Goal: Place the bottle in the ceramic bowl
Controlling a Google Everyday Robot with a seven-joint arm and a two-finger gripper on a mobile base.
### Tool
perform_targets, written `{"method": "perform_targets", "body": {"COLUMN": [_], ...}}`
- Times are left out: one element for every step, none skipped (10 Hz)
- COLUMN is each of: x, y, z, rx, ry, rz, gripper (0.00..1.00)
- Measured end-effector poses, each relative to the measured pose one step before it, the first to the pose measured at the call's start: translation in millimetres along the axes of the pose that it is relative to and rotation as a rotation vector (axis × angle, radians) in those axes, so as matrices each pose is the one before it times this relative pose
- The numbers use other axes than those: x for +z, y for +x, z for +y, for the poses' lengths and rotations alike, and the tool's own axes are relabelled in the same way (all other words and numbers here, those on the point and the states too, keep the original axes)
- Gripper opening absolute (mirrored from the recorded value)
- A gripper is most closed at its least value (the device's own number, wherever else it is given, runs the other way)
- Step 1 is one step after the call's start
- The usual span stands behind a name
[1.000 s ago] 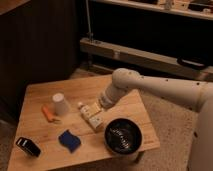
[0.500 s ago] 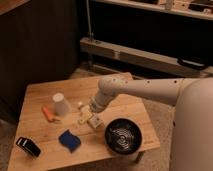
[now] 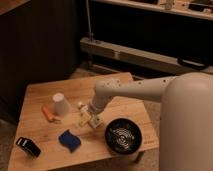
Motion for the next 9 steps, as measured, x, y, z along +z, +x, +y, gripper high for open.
{"method": "perform_targets", "body": {"x": [7.53, 6.03, 5.66, 5.35, 2.63, 4.39, 1.56, 0.28, -1.6], "y": [2.31, 1.31, 2.03, 2.32, 0.0, -1.71, -1.87, 0.12, -0.42], "z": [-3.53, -2.23, -4.36, -2.75, 0.08, 2.12, 1.81, -0.02, 1.26], "rx": [0.00143, 0.00298, 0.01146, 0.0064, 0.00206, 0.00094, -0.00177, 0.00111, 0.00138], "ry": [0.00474, 0.0001, -0.0013, -0.00308, -0.00438, -0.01393, -0.00989, -0.00835, -0.01217], "rz": [0.0096, 0.00811, 0.01413, 0.01627, 0.01511, 0.03116, 0.01106, 0.0139, 0.0127], "gripper": [0.8, 0.8, 0.75, 0.66, 0.58, 0.44, 0.36, 0.27, 0.16]}}
